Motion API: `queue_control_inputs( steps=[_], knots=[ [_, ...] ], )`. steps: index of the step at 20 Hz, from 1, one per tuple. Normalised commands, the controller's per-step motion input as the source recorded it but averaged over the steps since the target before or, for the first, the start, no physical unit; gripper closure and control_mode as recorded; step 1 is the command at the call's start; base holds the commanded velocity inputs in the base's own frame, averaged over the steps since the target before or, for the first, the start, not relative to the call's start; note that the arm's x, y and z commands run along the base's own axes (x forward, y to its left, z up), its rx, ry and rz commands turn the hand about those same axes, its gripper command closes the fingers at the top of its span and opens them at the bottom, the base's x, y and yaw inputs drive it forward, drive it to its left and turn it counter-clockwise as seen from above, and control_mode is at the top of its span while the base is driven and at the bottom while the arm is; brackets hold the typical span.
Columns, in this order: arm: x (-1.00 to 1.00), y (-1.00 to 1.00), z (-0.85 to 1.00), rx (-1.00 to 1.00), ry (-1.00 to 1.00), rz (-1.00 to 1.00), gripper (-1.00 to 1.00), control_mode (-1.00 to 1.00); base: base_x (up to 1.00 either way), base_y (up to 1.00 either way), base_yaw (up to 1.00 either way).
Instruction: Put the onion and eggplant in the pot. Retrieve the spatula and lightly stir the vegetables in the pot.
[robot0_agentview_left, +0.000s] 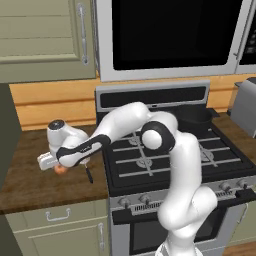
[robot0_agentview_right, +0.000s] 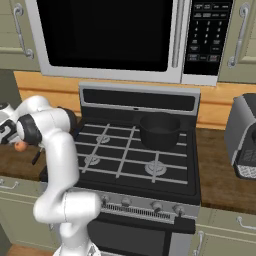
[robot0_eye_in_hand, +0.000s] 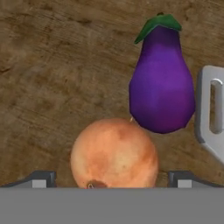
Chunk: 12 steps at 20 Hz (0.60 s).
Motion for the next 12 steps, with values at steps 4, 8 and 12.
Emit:
queue_control_inputs(
  steps=[4, 8, 12],
  knots=[
    [0.31, 0.0, -0.16, 0.0, 0.01, 0.0, -1.0, -1.0, 0.0, 0.0, 0.0],
    [0.1, 0.0, -0.19, 0.0, 0.03, 0.0, -1.0, -1.0, 0.0, 0.0, 0.0],
    [-0.08, 0.0, -0.21, 0.0, 0.04, 0.02, -1.0, -1.0, 0.0, 0.0, 0.0]
  ],
)
